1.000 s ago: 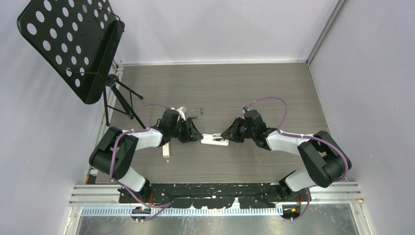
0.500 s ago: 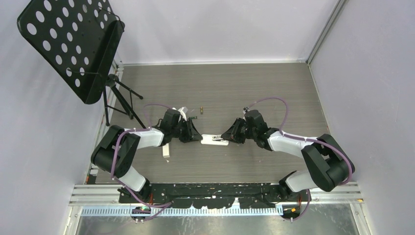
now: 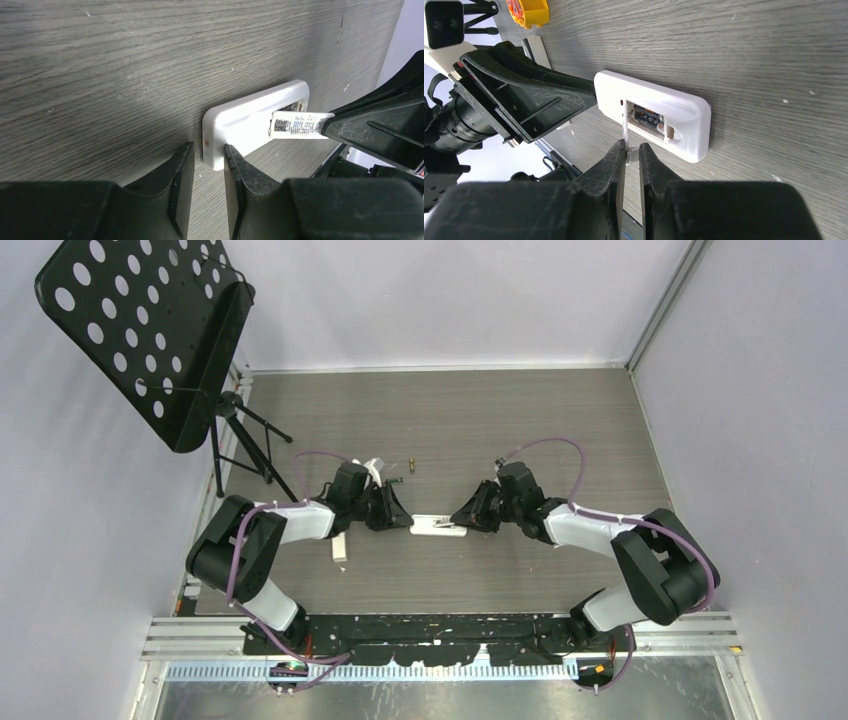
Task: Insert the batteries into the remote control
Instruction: Load the battery cover into the remote control.
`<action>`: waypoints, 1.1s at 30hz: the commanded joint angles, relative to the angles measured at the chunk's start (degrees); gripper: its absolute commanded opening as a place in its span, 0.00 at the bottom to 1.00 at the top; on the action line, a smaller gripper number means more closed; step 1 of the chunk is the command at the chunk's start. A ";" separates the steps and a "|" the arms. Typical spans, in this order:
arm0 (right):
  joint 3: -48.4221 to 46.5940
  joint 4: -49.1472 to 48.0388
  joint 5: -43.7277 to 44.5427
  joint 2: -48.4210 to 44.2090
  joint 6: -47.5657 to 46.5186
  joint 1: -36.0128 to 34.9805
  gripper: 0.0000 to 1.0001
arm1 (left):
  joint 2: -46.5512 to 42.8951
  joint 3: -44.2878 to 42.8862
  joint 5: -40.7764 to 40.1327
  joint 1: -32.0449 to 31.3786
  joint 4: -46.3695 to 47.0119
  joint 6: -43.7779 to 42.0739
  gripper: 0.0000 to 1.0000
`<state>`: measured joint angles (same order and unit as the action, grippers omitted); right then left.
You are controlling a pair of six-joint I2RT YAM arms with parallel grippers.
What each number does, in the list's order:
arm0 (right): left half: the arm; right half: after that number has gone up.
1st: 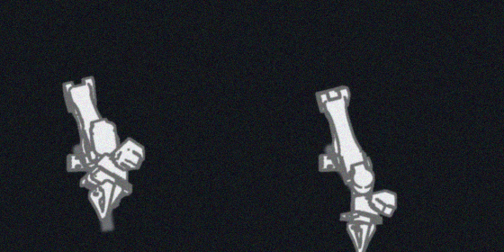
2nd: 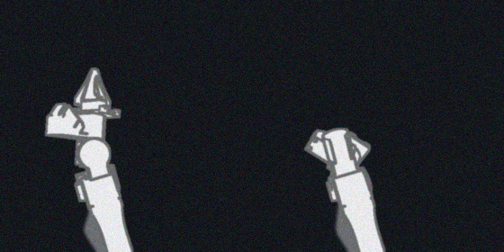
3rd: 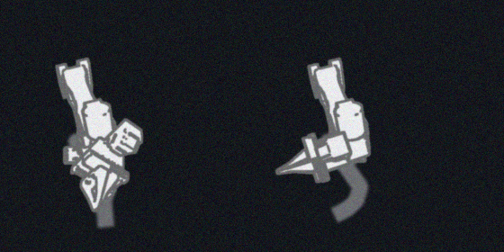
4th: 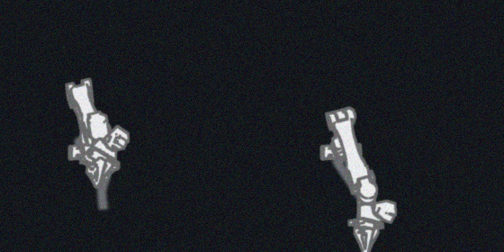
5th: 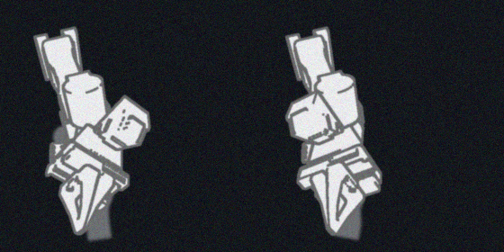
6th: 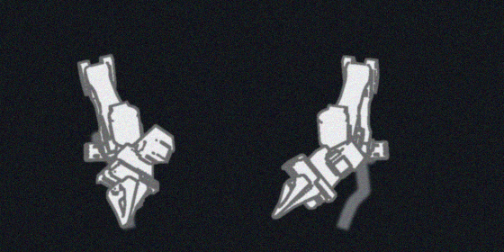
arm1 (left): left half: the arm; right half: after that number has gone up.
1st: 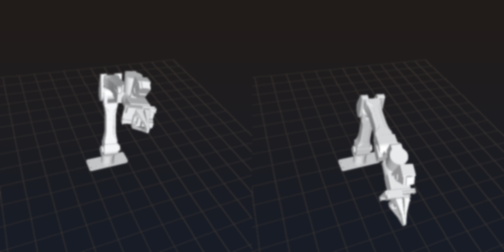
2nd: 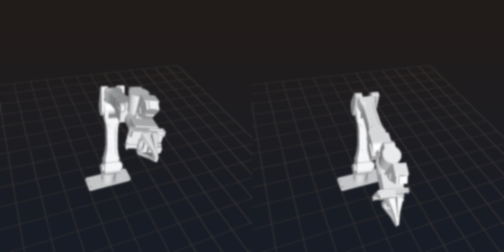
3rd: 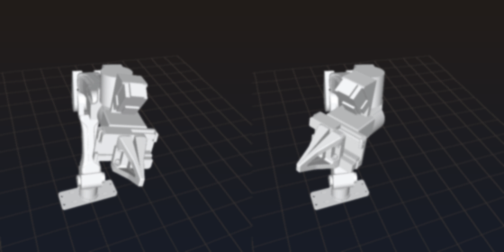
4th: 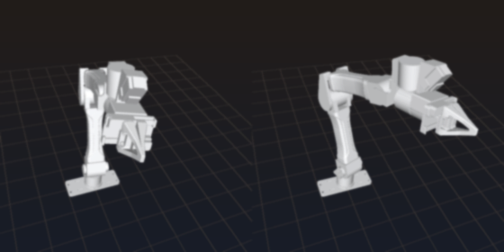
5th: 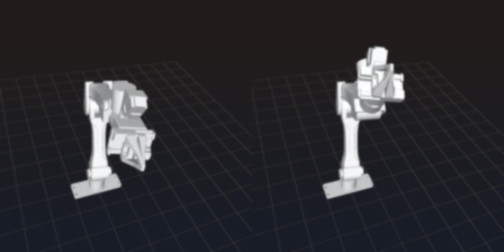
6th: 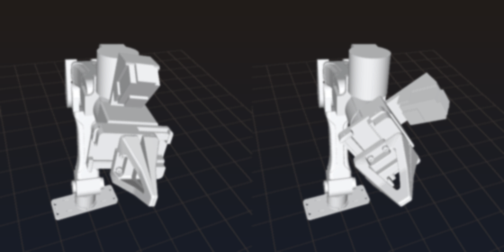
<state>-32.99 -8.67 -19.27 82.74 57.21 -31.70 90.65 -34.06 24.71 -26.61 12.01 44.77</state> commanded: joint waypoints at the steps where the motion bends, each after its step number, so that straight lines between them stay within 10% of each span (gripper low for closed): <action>1: -2.91 -2.12 -1.12 2.24 -0.32 -0.23 0.00 | 1.01 -1.44 0.68 -0.37 0.38 -0.91 0.29; 33: -1.28 -3.57 -0.64 1.36 -8.47 -0.29 0.00 | 2.37 -2.62 1.14 -0.37 -1.20 -0.88 0.23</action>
<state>-32.97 -11.07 -20.71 82.85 48.38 -31.77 91.94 -35.79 26.06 -26.61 11.73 44.84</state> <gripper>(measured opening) 0.188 0.240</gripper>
